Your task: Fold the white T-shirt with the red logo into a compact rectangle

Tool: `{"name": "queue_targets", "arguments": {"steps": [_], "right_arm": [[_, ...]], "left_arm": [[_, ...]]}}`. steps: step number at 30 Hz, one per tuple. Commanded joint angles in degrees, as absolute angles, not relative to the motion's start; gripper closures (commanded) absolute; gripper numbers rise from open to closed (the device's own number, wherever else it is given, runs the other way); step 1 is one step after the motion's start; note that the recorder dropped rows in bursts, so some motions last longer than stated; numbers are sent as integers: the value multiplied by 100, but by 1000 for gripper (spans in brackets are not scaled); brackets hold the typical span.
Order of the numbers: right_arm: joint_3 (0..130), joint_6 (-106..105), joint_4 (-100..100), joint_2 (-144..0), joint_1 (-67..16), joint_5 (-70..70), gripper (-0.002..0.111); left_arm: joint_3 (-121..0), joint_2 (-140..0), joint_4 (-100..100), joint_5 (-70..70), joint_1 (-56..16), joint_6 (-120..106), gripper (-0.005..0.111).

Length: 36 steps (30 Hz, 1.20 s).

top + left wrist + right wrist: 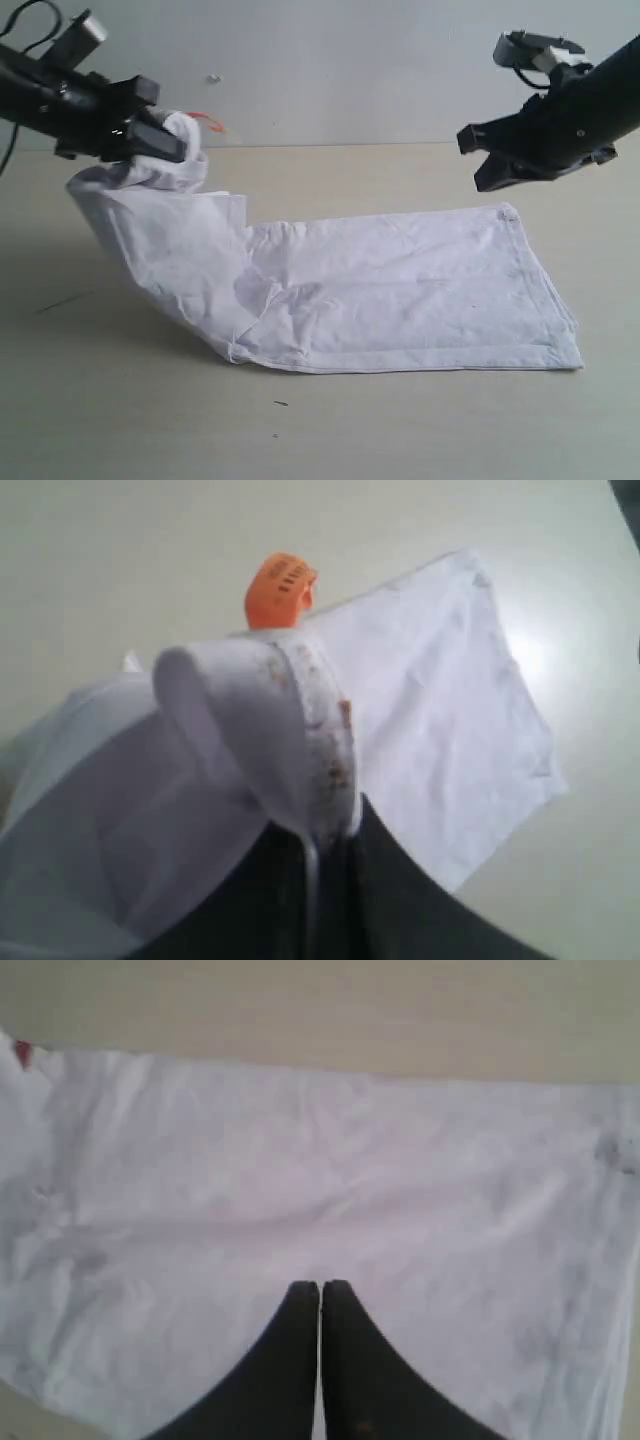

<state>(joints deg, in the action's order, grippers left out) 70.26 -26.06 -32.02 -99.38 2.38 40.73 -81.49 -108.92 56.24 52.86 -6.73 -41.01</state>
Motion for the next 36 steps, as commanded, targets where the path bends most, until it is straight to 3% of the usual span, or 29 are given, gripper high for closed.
{"name": "queue_targets", "arguments": {"steps": [1,3,4,10,13,16,18,30,34,36], "right_arm": [[7386,-3040,-3739,-9244,268,4472,85],[7424,-2930,-3728,-8869,268,4462,67],[7424,-2831,-3728,-8772,268,4473,64],[7424,-2793,-3580,-8540,268,4938,63],[7424,-2781,-3506,-8540,268,4935,63],[7424,-2781,-3480,-8540,268,4935,63],[7424,-2738,-3439,-8540,268,4935,63],[6630,-1728,-2329,-9275,645,4418,63],[6307,-1741,-2457,-9919,1042,4426,53],[6294,-1766,-2446,-10194,1068,4487,51]], "left_arm": [[-8655,-10912,5848,4482,-1969,-3649,107],[-8859,-11141,5883,4120,-2783,-3584,107],[-8924,-11261,5907,3975,-3046,-3584,107],[-9776,-12249,5877,3408,-4238,-3616,103],[-9995,-12421,5779,3543,-4340,-3616,80],[-10122,-12419,5585,3544,-4339,-3447,44],[-10159,-12344,5280,3499,-4273,-3136,33],[-9979,-11454,2955,4688,-3504,-1817,42],[-9527,-10993,2546,4683,-3297,-1780,55],[-9312,-10764,2464,4594,-3193,-1791,55]]}}
